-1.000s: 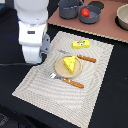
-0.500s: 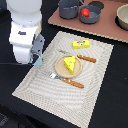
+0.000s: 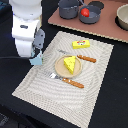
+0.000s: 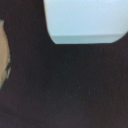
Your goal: Interact with the objects in diverse but meaningful ways.
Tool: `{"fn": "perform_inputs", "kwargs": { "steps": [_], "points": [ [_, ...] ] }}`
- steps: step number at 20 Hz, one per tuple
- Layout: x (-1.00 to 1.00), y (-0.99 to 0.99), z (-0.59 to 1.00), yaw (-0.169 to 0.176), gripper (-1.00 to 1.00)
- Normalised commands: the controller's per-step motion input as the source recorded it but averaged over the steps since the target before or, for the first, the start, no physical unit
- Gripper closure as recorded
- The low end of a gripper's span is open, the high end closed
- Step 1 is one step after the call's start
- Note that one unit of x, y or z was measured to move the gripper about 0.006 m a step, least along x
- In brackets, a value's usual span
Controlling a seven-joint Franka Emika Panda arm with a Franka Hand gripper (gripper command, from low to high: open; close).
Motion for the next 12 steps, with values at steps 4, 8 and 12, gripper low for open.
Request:
{"fn": "perform_inputs", "kwargs": {
  "steps": [4, 8, 12],
  "points": [
    [-0.02, 0.0, -0.25, -0.018, -1.0],
    [-0.11, 0.0, -0.28, -0.001, -1.0],
    [-0.16, 0.0, -0.27, 0.0, -1.0]
  ]
}}
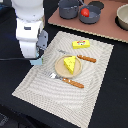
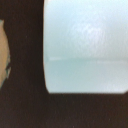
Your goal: Interact with the objects in diverse but meaningful ways.
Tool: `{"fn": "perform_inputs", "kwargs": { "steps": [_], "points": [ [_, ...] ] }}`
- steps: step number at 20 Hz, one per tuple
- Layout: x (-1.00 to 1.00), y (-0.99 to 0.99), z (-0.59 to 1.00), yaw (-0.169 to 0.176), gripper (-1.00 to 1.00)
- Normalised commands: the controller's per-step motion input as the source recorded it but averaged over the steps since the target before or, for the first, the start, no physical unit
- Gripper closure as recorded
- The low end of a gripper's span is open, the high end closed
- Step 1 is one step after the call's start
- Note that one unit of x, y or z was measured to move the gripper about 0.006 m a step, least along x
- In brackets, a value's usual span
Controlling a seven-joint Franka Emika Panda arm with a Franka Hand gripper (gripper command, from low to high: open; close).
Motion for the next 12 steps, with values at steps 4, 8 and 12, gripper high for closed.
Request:
{"fn": "perform_inputs", "kwargs": {
  "steps": [4, 8, 12],
  "points": [
    [-0.17, 0.0, -0.26, 0.0, 1.0],
    [-0.21, 0.0, -0.24, 0.0, 1.0],
    [-0.2, 0.0, -0.11, 0.0, 1.0]
  ]
}}
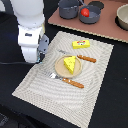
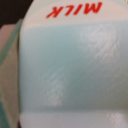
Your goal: Interact with the objects in diverse but meaningful ways.
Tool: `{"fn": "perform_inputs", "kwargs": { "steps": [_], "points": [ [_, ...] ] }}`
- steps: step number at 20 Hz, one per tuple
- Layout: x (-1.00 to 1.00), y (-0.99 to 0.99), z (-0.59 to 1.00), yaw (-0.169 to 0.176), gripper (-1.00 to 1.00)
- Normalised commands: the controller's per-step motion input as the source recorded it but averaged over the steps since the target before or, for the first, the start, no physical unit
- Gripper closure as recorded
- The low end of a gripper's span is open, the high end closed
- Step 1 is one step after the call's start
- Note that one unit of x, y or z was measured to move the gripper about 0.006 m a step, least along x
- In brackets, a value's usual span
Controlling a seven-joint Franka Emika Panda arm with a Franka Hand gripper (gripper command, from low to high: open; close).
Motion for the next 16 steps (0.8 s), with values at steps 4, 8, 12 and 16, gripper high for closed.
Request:
{"fn": "perform_inputs", "kwargs": {
  "steps": [4, 8, 12, 16],
  "points": [
    [-0.04, -0.02, 0.44, -0.018, 1.0],
    [0.0, -0.19, 1.0, -0.048, 1.0],
    [0.11, -0.32, 1.0, -0.054, 1.0],
    [0.13, -0.58, 0.65, -0.061, 1.0]
  ]
}}
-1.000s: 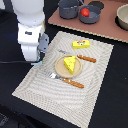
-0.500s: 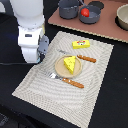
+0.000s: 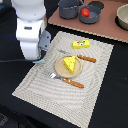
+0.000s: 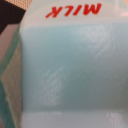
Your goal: Interact with the objects in diverse but meaningful ways.
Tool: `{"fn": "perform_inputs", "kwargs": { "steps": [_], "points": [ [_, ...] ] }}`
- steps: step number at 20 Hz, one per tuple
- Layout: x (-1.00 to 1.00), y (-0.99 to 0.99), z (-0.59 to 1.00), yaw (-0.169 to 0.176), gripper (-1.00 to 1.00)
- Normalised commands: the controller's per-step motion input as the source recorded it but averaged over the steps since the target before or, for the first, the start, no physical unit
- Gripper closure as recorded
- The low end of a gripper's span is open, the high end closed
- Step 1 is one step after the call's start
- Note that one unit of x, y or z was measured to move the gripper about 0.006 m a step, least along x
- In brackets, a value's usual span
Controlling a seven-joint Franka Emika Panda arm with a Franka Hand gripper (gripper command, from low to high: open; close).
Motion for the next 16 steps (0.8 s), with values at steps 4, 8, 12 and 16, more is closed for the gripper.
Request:
{"fn": "perform_inputs", "kwargs": {
  "steps": [4, 8, 12, 16],
  "points": [
    [0.0, -0.75, 0.16, -0.029, 1.0],
    [0.16, -0.87, 0.18, -0.02, 1.0],
    [0.48, -0.84, 0.18, -0.017, 1.0],
    [0.8, -0.66, 0.01, -0.034, 1.0]
  ]
}}
